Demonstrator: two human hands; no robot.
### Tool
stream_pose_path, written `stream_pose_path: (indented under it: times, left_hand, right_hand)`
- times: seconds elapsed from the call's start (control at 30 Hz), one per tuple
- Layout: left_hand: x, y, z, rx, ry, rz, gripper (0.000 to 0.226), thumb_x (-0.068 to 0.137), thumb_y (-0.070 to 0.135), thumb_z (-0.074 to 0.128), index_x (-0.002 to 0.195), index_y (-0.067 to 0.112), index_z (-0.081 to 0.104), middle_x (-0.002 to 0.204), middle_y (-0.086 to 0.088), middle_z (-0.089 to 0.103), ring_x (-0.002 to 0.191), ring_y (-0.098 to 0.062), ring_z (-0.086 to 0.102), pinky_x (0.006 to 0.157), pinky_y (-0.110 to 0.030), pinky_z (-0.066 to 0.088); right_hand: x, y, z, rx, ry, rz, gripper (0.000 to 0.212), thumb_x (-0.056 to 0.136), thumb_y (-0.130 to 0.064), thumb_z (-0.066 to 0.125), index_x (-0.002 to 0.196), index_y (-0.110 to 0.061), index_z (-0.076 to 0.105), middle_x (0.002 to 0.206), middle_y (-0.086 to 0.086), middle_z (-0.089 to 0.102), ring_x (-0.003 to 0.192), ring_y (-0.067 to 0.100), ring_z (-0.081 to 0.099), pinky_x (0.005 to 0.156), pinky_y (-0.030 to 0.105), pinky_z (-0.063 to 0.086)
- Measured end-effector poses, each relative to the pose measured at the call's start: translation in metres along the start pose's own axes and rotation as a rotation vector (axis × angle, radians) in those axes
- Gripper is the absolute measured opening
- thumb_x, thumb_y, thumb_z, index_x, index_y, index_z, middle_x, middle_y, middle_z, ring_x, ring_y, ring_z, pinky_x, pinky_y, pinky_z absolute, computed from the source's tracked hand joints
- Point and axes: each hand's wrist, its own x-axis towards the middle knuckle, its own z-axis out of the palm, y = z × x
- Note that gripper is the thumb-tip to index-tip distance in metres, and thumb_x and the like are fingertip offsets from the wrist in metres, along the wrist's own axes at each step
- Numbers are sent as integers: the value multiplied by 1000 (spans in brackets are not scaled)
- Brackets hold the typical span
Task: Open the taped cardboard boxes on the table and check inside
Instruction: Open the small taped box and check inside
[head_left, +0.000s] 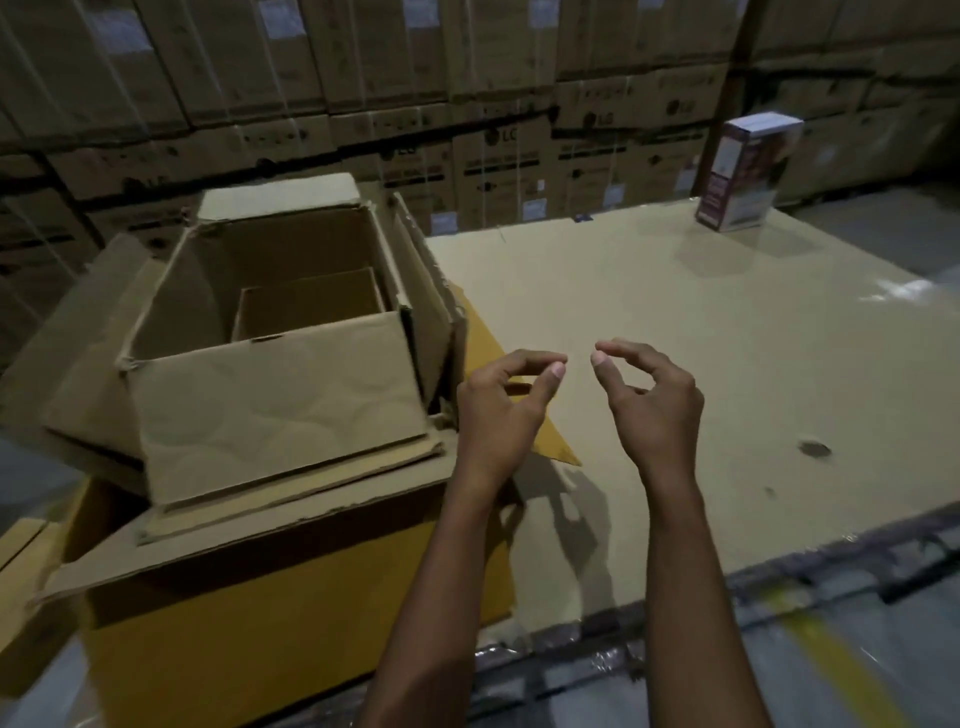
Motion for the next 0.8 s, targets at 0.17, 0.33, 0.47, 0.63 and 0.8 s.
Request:
stream_pose_path:
  times: [0.17,0.33,0.47,0.63,0.8]
  left_hand:
    - [1,-23,87,-66,-29,-117,11,93,25,73,100,21,80,95,10,78,97,-10,72,86,-45,59]
    - [4,-30,194,-103,-73,-202,8,92,21,74,97,19,81,91,7,79,93,-11,72,80,-36,59]
    - [10,-35,271,-120,-73,-254,8,92,21,74,97,19,80,90,6,79,92,-11,72,86,-44,58]
    - [22,-38,345,-120,-83,-297,8,92,24,73,96,21,79,91,5,79,94,-13,73,89,-47,58]
    - [37,-46,401,-126,-100,-341,9,94,24,73,97,19,79,91,0,79,93,-17,73,80,-40,56]
  right_hand:
    - [34,45,-59,-122,-66,27,11,94,-37,73,103,-34,79,111,-15,74,111,3,62,90,37,55]
    - [74,102,-130,-190,-163,51,10,93,-35,74,101,-33,80,107,-17,74,107,3,61,96,39,53]
    - [110,145,-191,-232,-209,93,11,93,-38,74,102,-35,79,112,-14,74,110,5,62,96,38,53]
    - [145,187,-260,-252,-192,156,14,93,-41,73,104,-35,78,114,-12,75,111,8,64,96,37,53]
    - [170,231,-315,-234,-151,217,11,94,-38,73,102,-34,79,110,-17,75,109,5,65,86,20,46]
